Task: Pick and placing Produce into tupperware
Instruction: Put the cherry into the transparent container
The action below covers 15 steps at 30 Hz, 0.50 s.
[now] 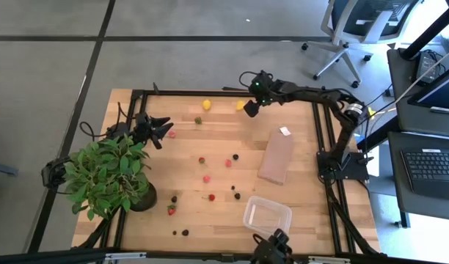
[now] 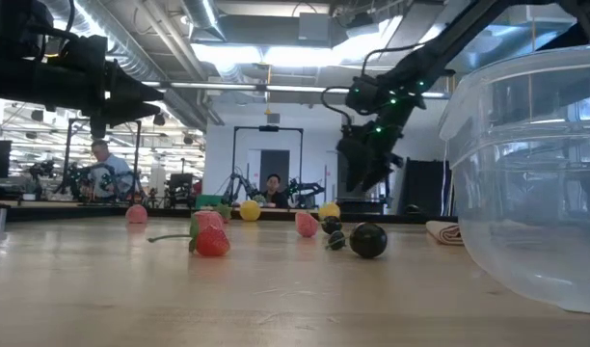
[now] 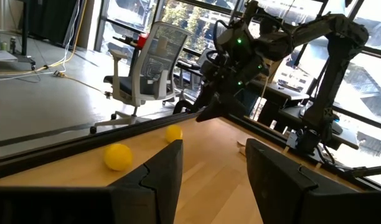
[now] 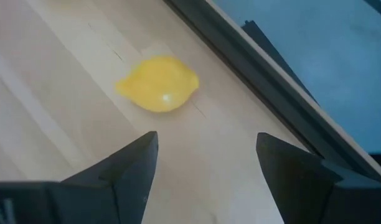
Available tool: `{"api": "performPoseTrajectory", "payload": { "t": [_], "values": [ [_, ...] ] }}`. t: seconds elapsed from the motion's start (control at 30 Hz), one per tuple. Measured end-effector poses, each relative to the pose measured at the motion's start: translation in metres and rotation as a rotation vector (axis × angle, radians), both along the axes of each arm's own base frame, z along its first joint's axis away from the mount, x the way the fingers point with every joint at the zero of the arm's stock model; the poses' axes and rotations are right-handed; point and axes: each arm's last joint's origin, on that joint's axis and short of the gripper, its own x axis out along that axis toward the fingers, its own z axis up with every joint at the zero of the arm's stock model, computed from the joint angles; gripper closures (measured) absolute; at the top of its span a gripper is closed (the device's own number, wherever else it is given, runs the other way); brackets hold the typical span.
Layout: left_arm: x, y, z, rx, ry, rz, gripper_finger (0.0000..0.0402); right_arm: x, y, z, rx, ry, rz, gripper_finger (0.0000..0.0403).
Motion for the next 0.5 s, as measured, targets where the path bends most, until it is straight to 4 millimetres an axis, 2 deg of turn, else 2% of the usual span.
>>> {"api": "performPoseTrajectory", "payload": {
  "t": [0.27, 0.5],
  "values": [
    [0.0, 0.0, 0.0, 0.0, 0.001, 0.0, 0.0237, 0.03, 0.0, 0.02, -0.009, -0.086, -0.015, 0.0128],
    [0.0, 0.0, 0.0, 0.0, 0.001, 0.0, 0.0237, 0.044, 0.008, 0.033, -0.074, -0.073, 0.107, 0.0128]
  ]
}}
